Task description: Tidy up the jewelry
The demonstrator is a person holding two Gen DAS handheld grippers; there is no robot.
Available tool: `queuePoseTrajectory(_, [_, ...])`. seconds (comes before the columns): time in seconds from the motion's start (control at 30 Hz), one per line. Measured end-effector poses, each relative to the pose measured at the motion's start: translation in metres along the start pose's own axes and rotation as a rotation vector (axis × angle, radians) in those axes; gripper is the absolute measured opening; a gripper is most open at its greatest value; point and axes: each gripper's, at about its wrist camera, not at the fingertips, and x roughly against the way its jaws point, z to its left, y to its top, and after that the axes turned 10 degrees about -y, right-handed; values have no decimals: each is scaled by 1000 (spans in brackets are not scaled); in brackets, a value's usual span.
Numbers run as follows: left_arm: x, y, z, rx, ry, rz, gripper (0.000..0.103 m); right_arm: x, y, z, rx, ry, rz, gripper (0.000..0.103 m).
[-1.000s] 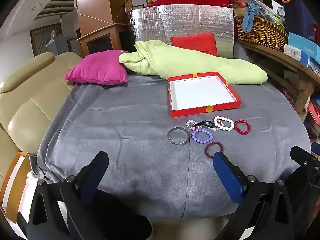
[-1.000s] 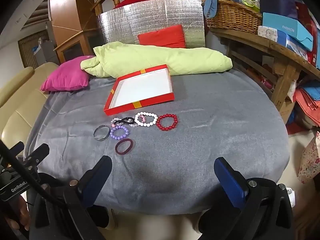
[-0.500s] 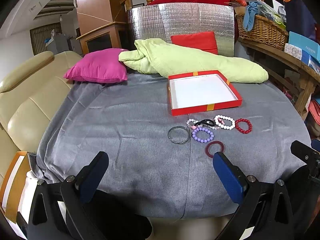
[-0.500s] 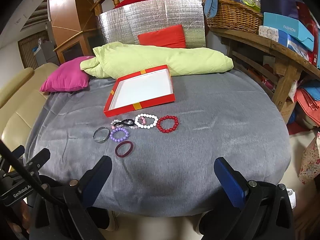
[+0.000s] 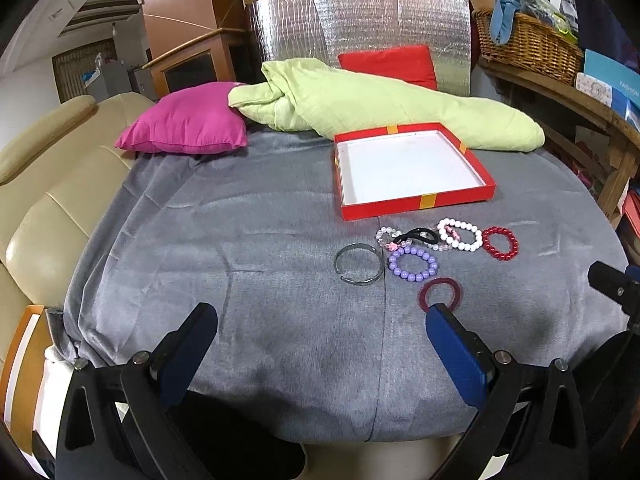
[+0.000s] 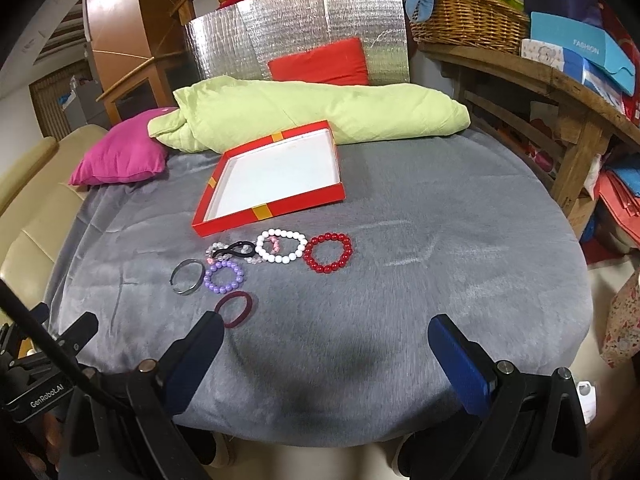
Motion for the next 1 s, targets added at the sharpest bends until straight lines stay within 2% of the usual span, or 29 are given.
queuePoseTrajectory(0.17, [-25,5,7,-3,-13,33,103,-27,12,-9,-12,25,67,103])
queuePoseTrajectory(0.23, [-41,7,16,4,-53,65,103,-44,19,-15,-14,55,62,103])
queuePoseTrajectory(0.33, [-62,9,31,26,-101,101,103,-72,31,-25,-22,87,107,102])
queuePoseTrajectory(0.5, [-100,13,61,71,-150,158,103,-114,50,-36,-87,164,176,81])
queuePoseTrajectory(0.6, [-113,16,74,94,-161,165,103,-135,60,-26,-43,150,191,69])
queuePoseTrajectory(0.67, [-120,19,77,97,-168,169,103,-148,62,-13,-12,154,204,50])
queuePoseTrajectory(0.7, [-124,21,77,95,-177,180,102,-156,60,-8,15,142,228,46])
queuePoseTrajectory(0.77, [-135,25,77,99,-213,211,93,-174,55,4,61,130,274,32])
queuePoseTrajectory(0.83, [-147,27,73,111,-257,246,83,-188,47,11,93,91,302,24])
queuePoseTrajectory(0.93, [-171,29,65,121,-320,303,64,-186,49,13,111,76,265,11])
queuePoseTrajectory(0.97, [-178,29,63,123,-339,319,55,-186,49,12,102,81,264,11])
queuePoseTrajectory(1.0, [-184,29,59,121,-355,333,53,-187,50,10,90,79,260,11])
